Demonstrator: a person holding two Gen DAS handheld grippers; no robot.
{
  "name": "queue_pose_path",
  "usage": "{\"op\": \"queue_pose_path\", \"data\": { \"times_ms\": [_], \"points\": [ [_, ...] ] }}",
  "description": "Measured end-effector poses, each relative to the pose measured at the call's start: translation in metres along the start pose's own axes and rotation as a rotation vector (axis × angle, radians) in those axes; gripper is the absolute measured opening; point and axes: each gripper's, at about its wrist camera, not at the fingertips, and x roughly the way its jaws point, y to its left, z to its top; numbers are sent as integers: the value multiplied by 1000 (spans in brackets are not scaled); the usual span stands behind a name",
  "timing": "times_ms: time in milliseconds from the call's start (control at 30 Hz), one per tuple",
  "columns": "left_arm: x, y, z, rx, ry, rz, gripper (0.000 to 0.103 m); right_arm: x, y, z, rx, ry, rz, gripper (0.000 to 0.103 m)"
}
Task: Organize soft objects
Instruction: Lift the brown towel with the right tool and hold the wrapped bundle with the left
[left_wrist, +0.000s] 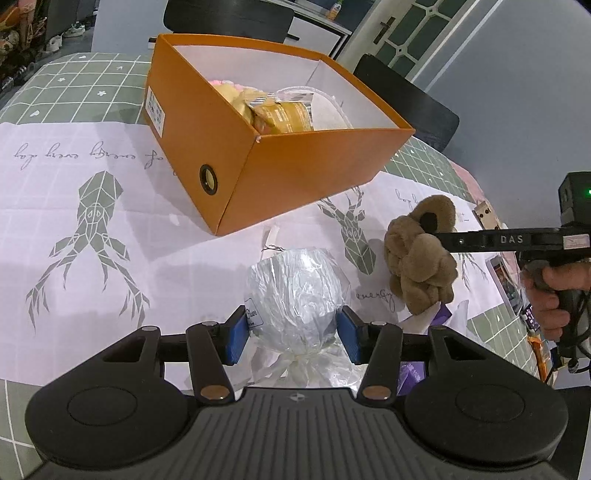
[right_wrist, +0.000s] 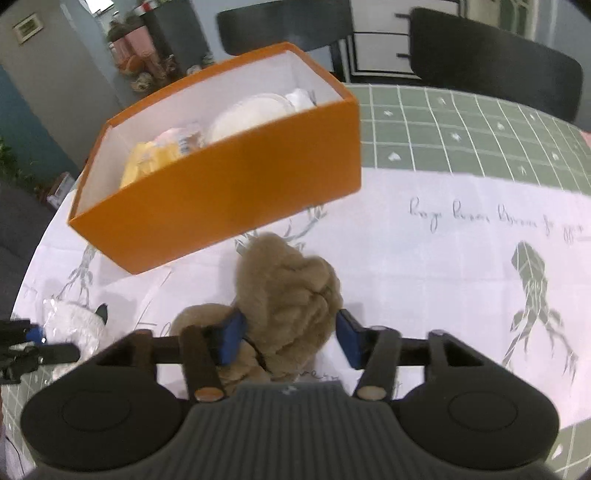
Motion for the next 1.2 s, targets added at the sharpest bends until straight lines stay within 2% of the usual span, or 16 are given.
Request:
{"op": "queue_pose_path", "data": {
  "times_ms": [67,300,533,900,1000,1067,1200],
  "points": [
    [0,0,0,3,1,1,58,5,-2,-2,42,2,-3,67],
    [-1,3,-1,-1,-1,1,58,33,6,-3,96,52,34,72],
    [-1,12,-1,-7,6,9,58,60,24,-1,61,100,8,80],
    [4,12,-2,8,11,4,58,75,30,-4,41,145,-19,85],
    [5,12,-3,13,13,2,58,80,32,-6,34,149,-16,83],
    [5,12,-3,17,13,4,58,81,35,-6,15,136,-16,74],
    [3,13,-3,16,10,8,58,77,40,-6,-28,127,-14,67]
  ]
}}
